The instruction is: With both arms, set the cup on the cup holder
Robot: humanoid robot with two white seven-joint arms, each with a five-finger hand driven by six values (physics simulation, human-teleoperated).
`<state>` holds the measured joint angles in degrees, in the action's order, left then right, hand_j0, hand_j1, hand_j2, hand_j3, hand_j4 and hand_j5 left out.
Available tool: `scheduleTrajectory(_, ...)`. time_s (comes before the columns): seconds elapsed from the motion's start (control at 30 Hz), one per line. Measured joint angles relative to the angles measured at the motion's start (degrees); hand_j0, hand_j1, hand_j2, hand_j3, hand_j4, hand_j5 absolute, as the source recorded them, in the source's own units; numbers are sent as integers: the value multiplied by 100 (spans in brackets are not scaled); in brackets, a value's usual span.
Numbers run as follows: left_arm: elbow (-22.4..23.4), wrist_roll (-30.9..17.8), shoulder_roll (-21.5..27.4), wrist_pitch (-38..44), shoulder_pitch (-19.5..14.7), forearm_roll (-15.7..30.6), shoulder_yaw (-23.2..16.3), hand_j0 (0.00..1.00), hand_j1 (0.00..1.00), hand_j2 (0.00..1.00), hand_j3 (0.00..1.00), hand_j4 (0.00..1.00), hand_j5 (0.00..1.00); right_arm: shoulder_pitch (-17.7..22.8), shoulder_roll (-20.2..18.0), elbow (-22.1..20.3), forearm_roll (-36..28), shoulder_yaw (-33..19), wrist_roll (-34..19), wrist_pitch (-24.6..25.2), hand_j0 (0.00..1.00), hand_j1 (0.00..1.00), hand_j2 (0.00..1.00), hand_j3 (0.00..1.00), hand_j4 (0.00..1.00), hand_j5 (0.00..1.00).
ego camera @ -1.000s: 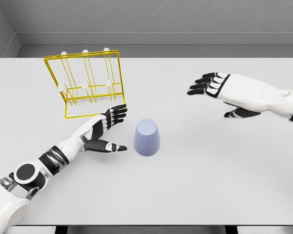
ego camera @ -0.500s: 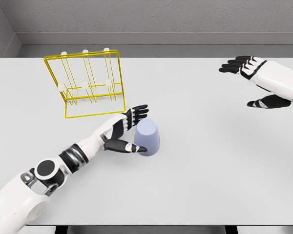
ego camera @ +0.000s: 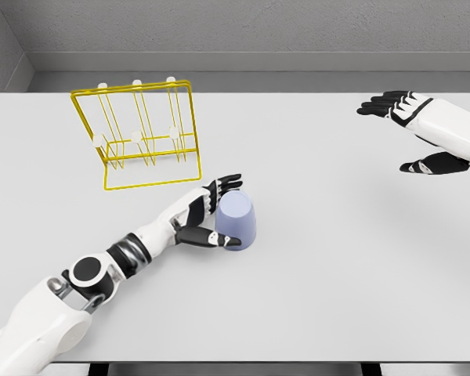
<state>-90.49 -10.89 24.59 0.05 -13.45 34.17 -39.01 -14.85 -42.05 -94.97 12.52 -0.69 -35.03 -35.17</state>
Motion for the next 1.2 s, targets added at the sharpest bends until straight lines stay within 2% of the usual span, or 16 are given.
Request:
scheduleTrajectory(0.2,46,0,-70,1,-9,-87,-68,100,100,100,100,100,100,0,0,43,-6,0,0,0,100,100,100,100,100,100)
scheduleTrajectory(0.3,50,0,-122,24,-9,-164,-85,83,83,83,83,83,83,0,0,48,-7,0,0,0,100,100,100,100,100,100)
scheduleTrajectory(0.33,51,0,-138,28,-9,-175,-85,74,74,74,74,74,74,0,0,48,-7,0,0,0,100,100,100,100,100,100)
scheduleTrajectory(0.47,57,-6,-173,32,-26,-174,-73,61,61,61,61,61,61,0,0,50,-8,0,0,0,100,100,100,100,100,100)
scheduleTrajectory(0.8,-19,7,-174,5,9,-150,120,61,61,61,61,61,61,0,32,50,-8,1,0,0,100,100,100,100,100,100)
scheduleTrajectory(1.2,-814,8,46,-3,44,-126,750,62,62,62,62,62,62,0,35,50,-8,-1,0,0,100,100,100,100,100,100)
